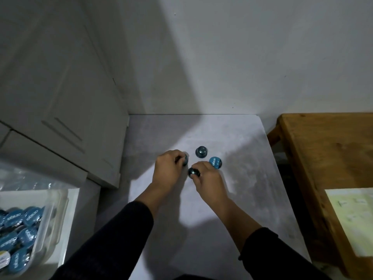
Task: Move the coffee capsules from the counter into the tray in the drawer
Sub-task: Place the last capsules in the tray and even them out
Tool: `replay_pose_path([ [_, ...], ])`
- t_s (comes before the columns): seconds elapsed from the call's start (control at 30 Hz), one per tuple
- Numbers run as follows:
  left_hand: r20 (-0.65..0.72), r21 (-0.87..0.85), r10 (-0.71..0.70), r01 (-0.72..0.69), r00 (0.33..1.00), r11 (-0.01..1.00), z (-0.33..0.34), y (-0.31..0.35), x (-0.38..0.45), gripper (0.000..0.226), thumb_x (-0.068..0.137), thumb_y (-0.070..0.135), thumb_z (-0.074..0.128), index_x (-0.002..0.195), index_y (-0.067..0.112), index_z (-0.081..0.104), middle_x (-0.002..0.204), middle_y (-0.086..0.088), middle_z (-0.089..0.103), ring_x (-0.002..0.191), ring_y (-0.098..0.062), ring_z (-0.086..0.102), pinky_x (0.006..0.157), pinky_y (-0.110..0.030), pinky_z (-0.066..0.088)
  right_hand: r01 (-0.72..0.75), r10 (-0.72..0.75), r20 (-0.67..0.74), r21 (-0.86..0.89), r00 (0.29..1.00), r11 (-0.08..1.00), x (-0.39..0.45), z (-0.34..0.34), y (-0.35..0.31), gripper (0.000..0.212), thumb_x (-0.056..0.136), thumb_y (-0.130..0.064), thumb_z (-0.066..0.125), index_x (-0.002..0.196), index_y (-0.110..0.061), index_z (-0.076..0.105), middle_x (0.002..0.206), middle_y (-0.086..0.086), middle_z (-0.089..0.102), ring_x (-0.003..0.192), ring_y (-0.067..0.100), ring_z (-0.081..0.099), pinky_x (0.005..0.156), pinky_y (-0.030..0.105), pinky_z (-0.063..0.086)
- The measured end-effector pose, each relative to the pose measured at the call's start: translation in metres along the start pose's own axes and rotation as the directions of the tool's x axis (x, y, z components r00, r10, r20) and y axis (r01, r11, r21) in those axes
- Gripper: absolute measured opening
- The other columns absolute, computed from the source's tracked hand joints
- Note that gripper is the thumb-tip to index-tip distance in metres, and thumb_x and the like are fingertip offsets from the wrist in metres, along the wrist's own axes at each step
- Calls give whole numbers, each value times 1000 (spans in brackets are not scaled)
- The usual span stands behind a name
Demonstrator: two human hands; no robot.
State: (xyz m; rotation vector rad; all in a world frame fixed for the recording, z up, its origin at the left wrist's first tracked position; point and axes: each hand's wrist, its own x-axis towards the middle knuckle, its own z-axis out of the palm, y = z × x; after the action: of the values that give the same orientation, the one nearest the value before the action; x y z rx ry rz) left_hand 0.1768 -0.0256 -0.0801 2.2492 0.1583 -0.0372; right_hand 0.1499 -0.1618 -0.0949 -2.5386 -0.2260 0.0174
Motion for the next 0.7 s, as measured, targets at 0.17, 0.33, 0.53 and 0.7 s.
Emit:
replay_pose_path([
  [0.17,-67,-195,-173,157,983,968,-1,-11,-7,17,84,5,59,86,16,72,82,10,67,74,5,59,69,8,36,-42,45,-17,161,999,986,-1,3,1,16,84,-7,61,99,-5,65,99,13,65,87,23,61,81,15,43],
  [0.33,-90,-342,-286,240,954,908,1,-17,-13,21,83,6,62,79,25,69,77,19,65,69,11,60,67,3,42,-52,61,-37,214,997,976,5,3,0,18,87,-3,57,99,-7,69,101,12,66,89,21,63,84,20,48],
  [0.53,-80,-396,-333,277,939,875,0,-22,-15,15,84,8,62,87,19,72,85,6,71,77,1,63,74,-12,48,-121,107,76,203,991,972,5,0,-5,31,82,-25,68,108,-9,65,105,8,60,84,15,57,86,22,47],
  [0.7,-57,-400,-369,318,928,860,-1,-30,-18,14,84,11,62,89,19,72,90,2,72,85,-11,66,84,-26,52,-174,159,96,186,983,967,0,0,-6,25,85,-14,64,110,-7,67,112,14,56,90,18,58,78,2,32],
])
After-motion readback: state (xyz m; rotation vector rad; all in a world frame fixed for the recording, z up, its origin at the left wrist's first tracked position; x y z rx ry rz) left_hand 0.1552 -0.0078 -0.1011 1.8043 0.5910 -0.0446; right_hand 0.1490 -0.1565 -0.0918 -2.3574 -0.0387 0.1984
